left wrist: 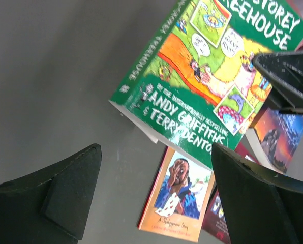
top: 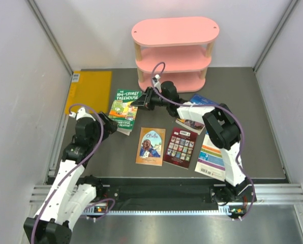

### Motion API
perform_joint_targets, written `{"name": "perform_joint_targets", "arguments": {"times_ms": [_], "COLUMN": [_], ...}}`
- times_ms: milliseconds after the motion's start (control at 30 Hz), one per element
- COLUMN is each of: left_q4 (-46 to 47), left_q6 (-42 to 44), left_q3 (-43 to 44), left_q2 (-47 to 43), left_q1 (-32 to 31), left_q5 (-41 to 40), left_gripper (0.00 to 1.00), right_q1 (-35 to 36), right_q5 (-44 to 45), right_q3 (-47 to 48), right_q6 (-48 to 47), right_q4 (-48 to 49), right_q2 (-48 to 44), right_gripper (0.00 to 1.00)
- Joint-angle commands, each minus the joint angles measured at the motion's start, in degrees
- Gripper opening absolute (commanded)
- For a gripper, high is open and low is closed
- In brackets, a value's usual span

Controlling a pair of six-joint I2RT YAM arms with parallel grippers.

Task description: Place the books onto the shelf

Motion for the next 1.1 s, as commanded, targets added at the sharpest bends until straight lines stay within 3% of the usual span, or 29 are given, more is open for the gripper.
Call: {"name": "perform_joint_targets", "arguments": {"times_ms": [0,167,300,567,900,1000,1033,1067], "left_q4": [6.0,7.6,15.3,25.6,37.5,39.7,39.8,39.7], "left_q6": [-2.2,-6.8,-10.4,-14.9,-16.1,-16.1,-16.1,-16.0], "left_q3": [-1.6,-4.3,-8.3,-15.2,-15.8,-15.9,-15.7,-15.5], "left_q2": [0.2,1.9,1.0,0.2,5.3,7.6,8.2,8.5], "left_q1": [0.0,0.0,0.0,0.0,0.0,0.0,0.0,0.0], "left_q5": [-3.4,-3.5,-0.3,1.3,4.6,6.6,7.2,7.7], "left_gripper": [0.93,0.91,0.89,0.83,0.65,0.39,0.18,0.07], "right_q1": [-1.2,-1.7,-1.9,-1.9,-1.6,-1.5,-1.5,-1.5], "right_q5": [-2.6,-3.2,-3.9,-4.5,-4.9,-4.9,-5.0,-5.0], "right_q3": [-1.1,-3.6,-4.2,-4.3,-7.2,-7.9,-8.2,-8.3], "right_q6": [1.7,4.3,8.1,10.3,12.8,12.8,12.8,12.8], "right_q4": [9.0,13.2,18.7,20.8,24.6,24.6,24.6,24.6], "right_q2": [-4.6,-5.3,-4.3,-4.0,-4.3,-4.5,-4.6,-4.7], "right_gripper": [0.0,0.0,0.0,0.0,0.0,0.0,0.0,0.0]}}
